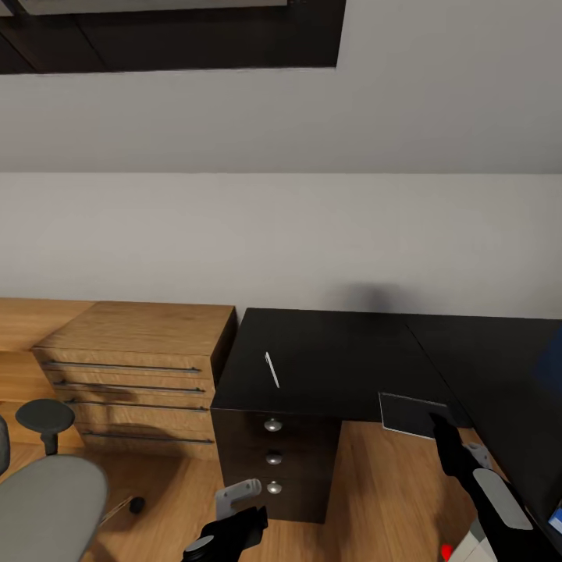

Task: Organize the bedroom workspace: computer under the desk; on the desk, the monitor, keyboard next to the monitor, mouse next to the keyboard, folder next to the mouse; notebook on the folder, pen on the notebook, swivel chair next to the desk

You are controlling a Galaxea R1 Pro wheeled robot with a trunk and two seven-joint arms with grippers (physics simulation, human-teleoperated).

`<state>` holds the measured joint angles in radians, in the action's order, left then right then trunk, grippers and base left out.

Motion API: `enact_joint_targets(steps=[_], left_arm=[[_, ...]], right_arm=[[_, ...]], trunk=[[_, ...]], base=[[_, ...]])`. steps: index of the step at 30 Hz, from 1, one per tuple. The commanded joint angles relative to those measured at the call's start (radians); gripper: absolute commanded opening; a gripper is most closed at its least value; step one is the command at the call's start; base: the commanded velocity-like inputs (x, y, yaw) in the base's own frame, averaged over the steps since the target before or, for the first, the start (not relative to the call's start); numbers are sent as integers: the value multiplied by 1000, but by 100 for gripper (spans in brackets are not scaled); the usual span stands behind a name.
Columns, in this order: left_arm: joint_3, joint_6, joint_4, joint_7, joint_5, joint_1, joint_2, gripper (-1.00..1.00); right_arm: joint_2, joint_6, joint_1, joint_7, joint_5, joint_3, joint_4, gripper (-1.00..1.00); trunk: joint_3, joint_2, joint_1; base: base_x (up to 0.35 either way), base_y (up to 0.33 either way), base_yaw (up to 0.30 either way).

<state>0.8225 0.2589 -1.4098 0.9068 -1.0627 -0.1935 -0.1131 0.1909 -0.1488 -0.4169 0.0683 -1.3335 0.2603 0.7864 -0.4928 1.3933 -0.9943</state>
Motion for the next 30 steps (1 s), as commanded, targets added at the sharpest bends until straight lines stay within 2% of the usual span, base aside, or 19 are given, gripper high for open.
enact_joint_targets(steps=[1, 4, 13, 25, 30], left_arm=[[2, 4, -1, 6, -3, -1, 0, 100], [3, 4, -1, 8, -2, -1, 1, 100], [4, 3, -1, 10, -3, -1, 4, 100], [3, 5, -1, 5, -6, -1, 4, 100], [3, 5, -1, 8, -6, -1, 4, 100]], right_arm=[[0, -5, 0, 6, -7, 2, 2, 100], [1, -5, 0, 7, -7, 2, 2, 100], [1, -5, 0, 7, -7, 2, 2, 100], [1, -5, 0, 7, -7, 2, 2, 100], [1, -5, 0, 7, -6, 2, 2, 100]], trunk=[[-1, 1, 0], [-1, 1, 0], [-29, 64, -34], [-29, 64, -34], [-42, 92, -50]], base=[[0, 0, 0], [0, 0, 0], [0, 0, 0], [0, 0, 0], [0, 0, 0]])
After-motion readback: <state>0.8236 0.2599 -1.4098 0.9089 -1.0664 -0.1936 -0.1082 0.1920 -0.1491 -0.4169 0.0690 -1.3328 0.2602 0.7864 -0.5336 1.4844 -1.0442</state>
